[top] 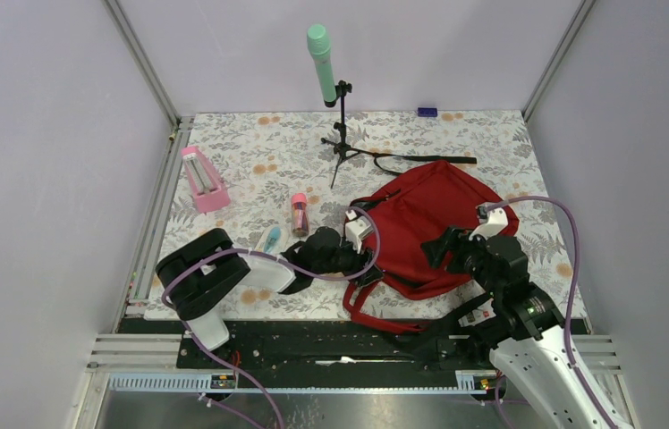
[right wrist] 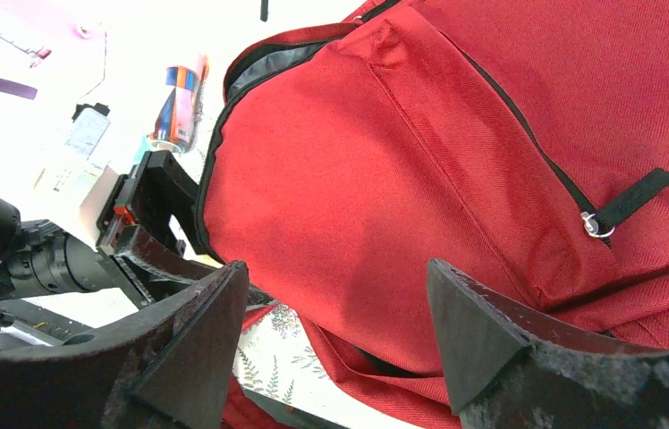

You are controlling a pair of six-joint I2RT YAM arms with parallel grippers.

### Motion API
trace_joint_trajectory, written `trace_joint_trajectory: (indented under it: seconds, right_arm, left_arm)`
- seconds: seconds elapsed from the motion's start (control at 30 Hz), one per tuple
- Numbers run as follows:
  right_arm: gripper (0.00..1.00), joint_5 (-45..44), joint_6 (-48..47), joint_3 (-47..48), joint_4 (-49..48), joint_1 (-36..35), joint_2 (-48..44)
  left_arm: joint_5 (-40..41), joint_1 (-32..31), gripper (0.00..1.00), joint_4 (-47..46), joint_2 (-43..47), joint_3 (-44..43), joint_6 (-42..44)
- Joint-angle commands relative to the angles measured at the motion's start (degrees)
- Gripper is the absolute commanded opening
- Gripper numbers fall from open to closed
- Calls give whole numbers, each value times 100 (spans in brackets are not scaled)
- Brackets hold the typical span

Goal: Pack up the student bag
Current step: Zip the student bag at the center of the board.

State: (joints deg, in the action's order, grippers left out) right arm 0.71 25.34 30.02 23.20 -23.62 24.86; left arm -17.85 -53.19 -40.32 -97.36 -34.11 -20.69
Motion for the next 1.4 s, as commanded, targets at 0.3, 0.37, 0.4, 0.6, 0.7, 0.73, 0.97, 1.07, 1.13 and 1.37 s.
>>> trace_joint_trajectory:
  seconds: [0.3, 0.37, 0.4, 0.6, 0.7, 0.73, 0.97, 1.07, 1.13, 1.37]
  right_arm:
    - [77, 502, -303, 25, -179, 15, 32]
    - [77, 683, -468, 28, -190, 15, 109]
    - [77, 768, -510, 17, -215, 8, 152]
    - [76, 1161, -849, -191, -649, -291, 411]
    - [76, 783, -1017, -271, -907, -916, 564]
    - [76, 540, -1100, -270, -938, -1185, 630]
    - [76, -366, -1296, -294, -1401, -1933, 874]
    - [76, -418, -1383, -244, -1528, -1952, 1024]
    - [76, -303, -1477, -209, -1598, -1998, 1134]
    - [77, 578, -1676, -50, -1754, -2102, 1648]
  left_arm:
    - [1097, -333, 0, 610, 538, -250, 148]
    - [1089, -334, 0, 744, 770, -235, 127]
    - [1059, -333, 0, 873, 868, -268, 126]
    - [888, -334, 0, 1607, 1381, -440, 199]
    - [698, -337, 0, 2114, 1466, -626, 280]
    - [534, -333, 0, 2300, 1488, -711, 292]
    - [-412, -334, 0, 3168, 1753, -964, -9]
    - [-386, -333, 0, 3359, 1971, -828, -155]
    - [-336, -333, 0, 3341, 2136, -698, -294]
    - [-122, -335, 0, 3195, 2514, -483, -595]
